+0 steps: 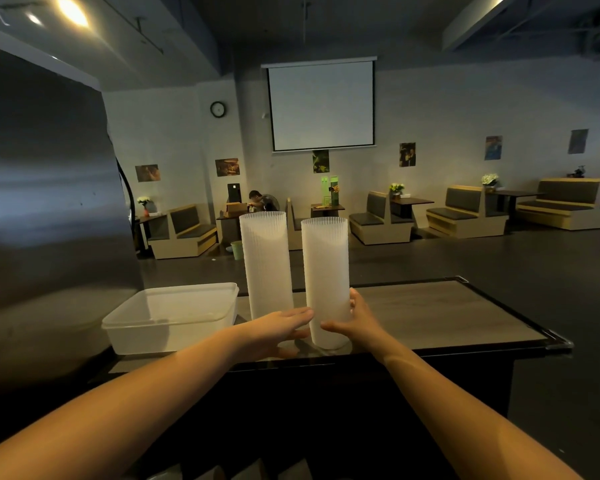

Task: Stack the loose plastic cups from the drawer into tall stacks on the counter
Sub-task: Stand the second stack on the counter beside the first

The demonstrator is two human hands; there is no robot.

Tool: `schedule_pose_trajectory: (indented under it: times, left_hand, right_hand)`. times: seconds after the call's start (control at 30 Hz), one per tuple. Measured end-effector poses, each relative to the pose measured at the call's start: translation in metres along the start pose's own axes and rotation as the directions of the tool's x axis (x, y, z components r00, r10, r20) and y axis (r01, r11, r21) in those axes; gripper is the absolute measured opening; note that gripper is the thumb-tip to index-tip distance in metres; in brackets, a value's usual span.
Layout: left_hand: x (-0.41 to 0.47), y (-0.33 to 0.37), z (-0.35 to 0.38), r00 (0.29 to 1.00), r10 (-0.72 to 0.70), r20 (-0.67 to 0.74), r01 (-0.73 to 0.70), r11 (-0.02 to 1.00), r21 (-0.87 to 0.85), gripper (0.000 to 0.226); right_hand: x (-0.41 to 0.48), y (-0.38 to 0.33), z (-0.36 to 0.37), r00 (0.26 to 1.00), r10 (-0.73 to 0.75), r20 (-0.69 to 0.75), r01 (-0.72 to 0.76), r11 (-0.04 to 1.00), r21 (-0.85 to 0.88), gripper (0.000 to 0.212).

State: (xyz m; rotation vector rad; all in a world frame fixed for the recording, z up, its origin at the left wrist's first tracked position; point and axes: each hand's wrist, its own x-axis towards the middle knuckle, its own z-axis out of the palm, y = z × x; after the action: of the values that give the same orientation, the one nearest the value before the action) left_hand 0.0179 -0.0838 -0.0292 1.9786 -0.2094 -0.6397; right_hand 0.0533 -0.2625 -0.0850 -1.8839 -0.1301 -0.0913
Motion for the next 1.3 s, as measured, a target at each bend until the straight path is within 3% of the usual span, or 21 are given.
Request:
schedule_pose_trajectory:
  times: [0.1, 0.23, 0.4, 0.67, 0.9, 1.13, 1.3]
  left_hand:
    - [-0.004, -0.004, -0.002, 1.0, 0.005, -0.003, -0.005, 1.0, -0.001, 0.057]
    - [-0.01, -0.009, -0.007, 1.0, 0.016, -0.007, -0.016, 0.999, -0.038, 0.058]
    - [-0.024, -0.02, -0.011, 0.999, 0.033, -0.013, -0.035, 0.992, -0.122, 0.063]
    - [-0.06, -0.071, -0.002, 0.996, 0.092, -0.019, -0.094, 0.98, -0.175, 0.059]
    - [-0.09, -0.117, 0.003, 0.995, 0.073, -0.065, -0.087, 0.966, -0.242, 0.071]
    - [-0.12, -0.168, 0.002, 0.995, 0.019, -0.098, -0.047, 0.957, -0.288, 0.071]
    - [-0.138, -0.19, 0.004, 0.991, -0.017, -0.135, -0.024, 0.953, -0.301, 0.075]
  right_hand:
    - [0.0, 0.004, -0.002, 0.998, 0.035, -0.059, -0.036, 0.999, -0.015, 0.107]
    - [-0.008, 0.011, -0.003, 0.995, 0.041, -0.092, -0.038, 0.999, 0.028, 0.104]
    - [-0.037, 0.014, 0.002, 0.984, 0.053, -0.169, -0.025, 0.986, 0.166, 0.092]
    - [-0.094, 0.023, 0.038, 0.986, -0.084, -0.143, 0.092, 0.994, 0.053, 0.065]
    - [-0.118, 0.054, 0.076, 1.0, -0.002, 0.004, 0.002, 0.995, -0.095, 0.056]
    - [-0.13, 0.099, 0.111, 0.967, 0.255, 0.029, -0.244, 0.949, -0.202, 0.05]
    - [-0.129, 0.117, 0.126, 0.936, 0.343, 0.074, -0.308, 0.904, -0.297, 0.052]
